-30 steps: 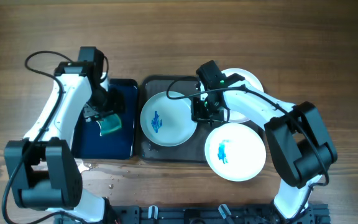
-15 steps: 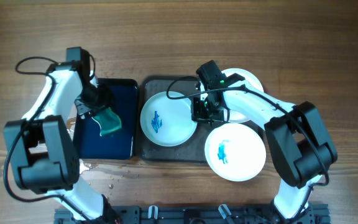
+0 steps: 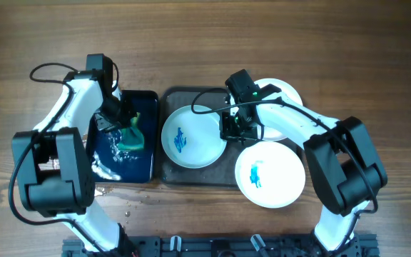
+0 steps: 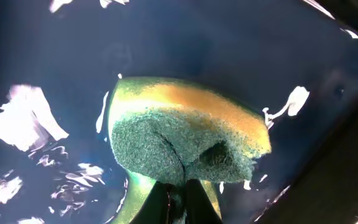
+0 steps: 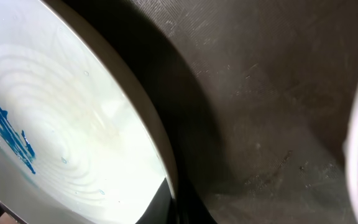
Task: Clean dirty plates on tray and stack at the side
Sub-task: 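Grasp the green sponge with the left gripper and lift it from the water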
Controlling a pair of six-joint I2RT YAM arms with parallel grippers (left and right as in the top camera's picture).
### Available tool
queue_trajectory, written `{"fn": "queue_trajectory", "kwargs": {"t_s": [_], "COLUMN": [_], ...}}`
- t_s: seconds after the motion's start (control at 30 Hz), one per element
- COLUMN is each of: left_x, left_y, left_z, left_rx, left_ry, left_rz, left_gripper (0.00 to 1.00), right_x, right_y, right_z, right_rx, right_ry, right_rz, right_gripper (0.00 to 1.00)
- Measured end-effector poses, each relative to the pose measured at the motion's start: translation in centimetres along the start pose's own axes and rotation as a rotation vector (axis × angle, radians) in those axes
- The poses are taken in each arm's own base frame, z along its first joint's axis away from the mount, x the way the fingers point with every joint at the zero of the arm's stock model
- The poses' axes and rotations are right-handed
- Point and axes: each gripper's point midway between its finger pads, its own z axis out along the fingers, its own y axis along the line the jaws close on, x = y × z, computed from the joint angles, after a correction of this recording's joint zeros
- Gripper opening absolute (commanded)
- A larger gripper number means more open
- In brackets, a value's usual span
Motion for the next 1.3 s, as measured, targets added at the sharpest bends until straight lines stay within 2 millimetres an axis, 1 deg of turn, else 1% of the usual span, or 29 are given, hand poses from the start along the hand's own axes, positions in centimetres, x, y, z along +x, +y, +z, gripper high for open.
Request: {"fn": "queue_trajectory", "kwargs": {"t_s": [0.13,0.2,0.23,0.3,0.37,0.43,0.5,0.53,0.67,0.8,0.97,1.1,1.2,1.27,1.3], "left_x": [0.4,0.3,0.2,-0.1,-0.2,0.2,0.8,1.4,2.3,2.2,1.9,1.8,2.1,2.2,2.2], "left_y": [-1.1,-1.4,-1.5,-1.6,-1.5,-1.4,-0.9,-0.8,-0.4,-0.2,0.6,0.8,0.2,-1.1,-1.4], "left_z": [-0.1,-0.7,-1.5,-3.8,-6.9,-9.4,-11.1,-12.2,-13.8,-15.2,-16.1,-16.4,-15.7,-14.2,-13.8], "left_rx": [0.059,0.069,0.065,0.054,0.018,-0.037,-0.121,-0.192,-0.393,-0.499,-0.549,-0.559,-0.514,-0.391,-0.347], "left_ry": [0.019,0.003,-0.022,-0.095,-0.196,-0.279,-0.337,-0.384,-0.493,-0.599,-0.654,-0.669,-0.636,-0.562,-0.532], "left_rz": [0.000,0.005,0.011,0.028,0.051,0.070,0.077,0.083,0.063,0.034,-0.015,-0.033,-0.032,-0.023,-0.018], "left_gripper": [0.04,0.04,0.04,0.04,0.04,0.04,0.04,0.04,0.04,0.04,0.04,0.04,0.04,0.04,0.04], "right_x": [0.0,0.0,0.0,0.0,0.0,0.1,0.1,0.2,0.4,0.4,0.4,0.4,0.4,0.4,0.4], "right_y": [0.0,0.0,0.0,0.0,0.0,0.0,0.0,-0.1,-0.2,-0.2,-0.2,-0.2,-0.2,-0.3,-0.2], "right_z": [0.0,0.0,0.0,0.0,0.0,0.0,0.0,0.0,0.0,0.0,0.0,0.0,0.0,0.0,0.0], "right_rx": [0.000,0.000,0.000,0.000,0.000,0.001,0.002,0.004,0.009,0.010,0.010,0.010,0.010,0.010,0.010], "right_ry": [0.000,0.000,0.000,0.000,0.001,0.002,0.003,0.007,0.017,0.018,0.018,0.018,0.018,0.018,0.018], "right_rz": [0.000,0.000,0.000,0.000,0.000,0.001,0.001,0.002,0.007,0.007,0.007,0.007,0.007,0.007,0.007], "right_gripper": [0.04,0.04,0.04,0.04,0.04,0.04,0.04,0.04,0.04,0.04,0.04,0.04,0.04,0.04,0.04]}}
